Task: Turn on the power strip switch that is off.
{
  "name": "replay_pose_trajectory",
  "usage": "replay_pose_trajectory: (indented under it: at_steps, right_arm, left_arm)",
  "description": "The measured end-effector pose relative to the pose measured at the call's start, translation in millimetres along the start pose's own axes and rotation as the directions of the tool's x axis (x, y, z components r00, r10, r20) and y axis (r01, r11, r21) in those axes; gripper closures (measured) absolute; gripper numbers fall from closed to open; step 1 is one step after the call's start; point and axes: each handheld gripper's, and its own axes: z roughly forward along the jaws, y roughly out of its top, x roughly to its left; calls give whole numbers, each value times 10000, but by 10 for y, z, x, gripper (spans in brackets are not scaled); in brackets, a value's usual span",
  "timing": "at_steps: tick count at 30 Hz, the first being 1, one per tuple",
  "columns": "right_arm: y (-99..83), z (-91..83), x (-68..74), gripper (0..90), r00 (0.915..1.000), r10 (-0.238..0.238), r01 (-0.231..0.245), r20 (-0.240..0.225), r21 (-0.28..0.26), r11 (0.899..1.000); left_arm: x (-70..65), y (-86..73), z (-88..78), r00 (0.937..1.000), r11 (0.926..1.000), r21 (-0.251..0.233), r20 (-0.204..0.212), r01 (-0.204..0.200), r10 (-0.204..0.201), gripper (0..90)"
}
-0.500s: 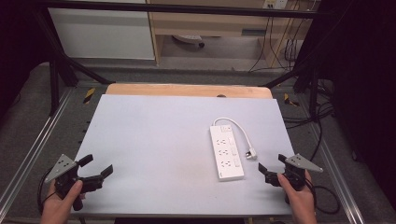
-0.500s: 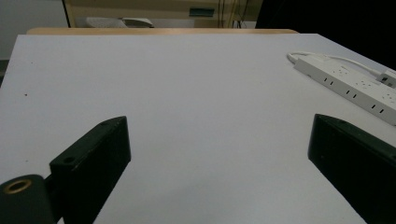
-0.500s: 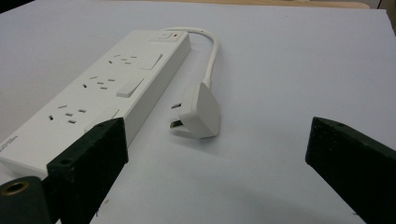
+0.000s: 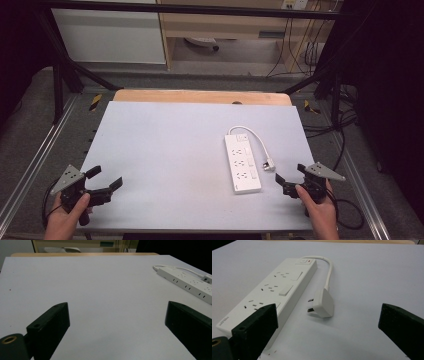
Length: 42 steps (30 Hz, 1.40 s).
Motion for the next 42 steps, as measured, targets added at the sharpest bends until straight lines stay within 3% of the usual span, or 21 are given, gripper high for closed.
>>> replay_pose_trajectory:
  at_steps: [13,19,42]
  right_arm:
    - [113,-47,105,45,9997,-243,238,-99,-512,9984]
    - [189,-64,149,42,9993,-377,382,69,-831,9958]
    - [445,20,190,45,9977,-575,549,-363,-692,9961]
  left_arm:
    - [-24,-5,19,9998,9998,109,74,-187,186,56]
    - [-29,-11,24,9997,9996,169,80,-234,232,56]
    - [-40,-27,47,9994,9988,349,124,-333,329,56]
